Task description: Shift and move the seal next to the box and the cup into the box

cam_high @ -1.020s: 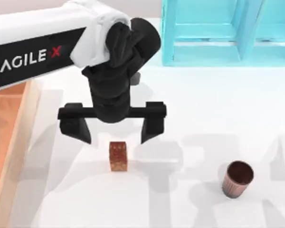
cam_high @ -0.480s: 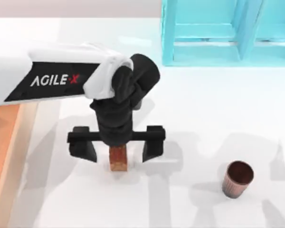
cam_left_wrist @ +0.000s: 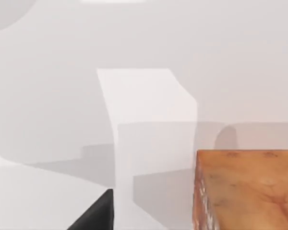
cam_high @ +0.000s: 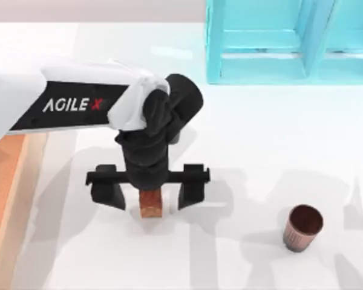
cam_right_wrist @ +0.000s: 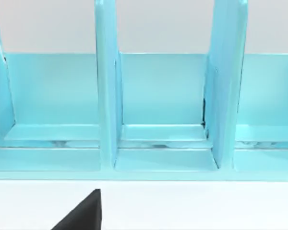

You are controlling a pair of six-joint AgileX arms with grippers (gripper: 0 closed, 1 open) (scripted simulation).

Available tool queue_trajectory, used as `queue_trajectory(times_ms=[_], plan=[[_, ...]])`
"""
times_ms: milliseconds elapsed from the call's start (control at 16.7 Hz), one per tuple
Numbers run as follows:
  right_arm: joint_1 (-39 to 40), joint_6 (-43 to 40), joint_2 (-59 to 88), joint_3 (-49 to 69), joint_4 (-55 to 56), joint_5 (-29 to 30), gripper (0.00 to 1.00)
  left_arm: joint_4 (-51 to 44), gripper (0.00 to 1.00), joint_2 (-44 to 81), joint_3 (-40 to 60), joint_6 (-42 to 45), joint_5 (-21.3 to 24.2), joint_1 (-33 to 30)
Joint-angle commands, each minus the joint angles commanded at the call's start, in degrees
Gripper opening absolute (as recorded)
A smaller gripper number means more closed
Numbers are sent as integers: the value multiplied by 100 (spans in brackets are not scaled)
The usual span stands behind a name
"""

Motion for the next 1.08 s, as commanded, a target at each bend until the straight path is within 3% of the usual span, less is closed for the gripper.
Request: queue_trajectory(times_ms=[600,1080], plan=[[0,0,0,0,0,0,100,0,2,0,0,0,0,0],[0,0,0,0,0,0,100,0,0,0,0,0,0,0]])
